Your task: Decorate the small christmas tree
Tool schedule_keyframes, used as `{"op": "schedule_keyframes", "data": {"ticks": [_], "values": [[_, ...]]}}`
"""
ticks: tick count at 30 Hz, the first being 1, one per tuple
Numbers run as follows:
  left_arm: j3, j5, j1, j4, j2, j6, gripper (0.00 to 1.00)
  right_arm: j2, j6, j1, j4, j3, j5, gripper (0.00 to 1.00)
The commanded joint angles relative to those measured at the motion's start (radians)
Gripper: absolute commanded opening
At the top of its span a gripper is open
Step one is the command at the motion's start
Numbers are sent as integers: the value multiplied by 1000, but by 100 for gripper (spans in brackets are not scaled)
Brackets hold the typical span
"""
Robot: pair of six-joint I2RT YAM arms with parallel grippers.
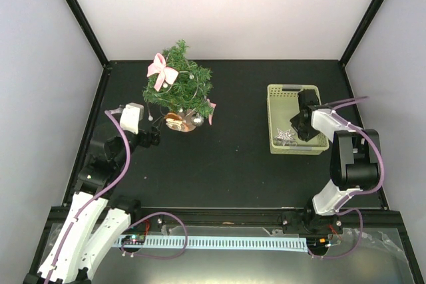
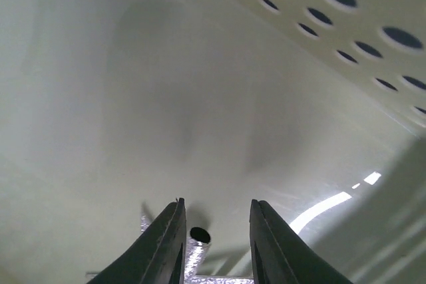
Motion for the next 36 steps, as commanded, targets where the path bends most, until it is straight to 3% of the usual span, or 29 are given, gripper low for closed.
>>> {"op": "schedule_keyframes", "data": {"ticks": [1, 14, 30, 32, 36], "values": [[8, -18, -7, 28, -7, 16, 99, -24, 109, -14, 57, -18, -30, 28], [6, -4, -8, 29, -13, 17, 99, 15, 192, -14, 77, -37, -143, 27], [7, 2, -9, 26, -19, 19, 99, 57, 265, -13, 96, -70, -169, 28], [5, 0, -9, 27, -23, 19, 99, 60, 271, -12, 109, -79, -170, 26], [4, -3, -9, 26, -21, 22, 99, 61, 256, -13, 128, -81, -157, 11]]}}
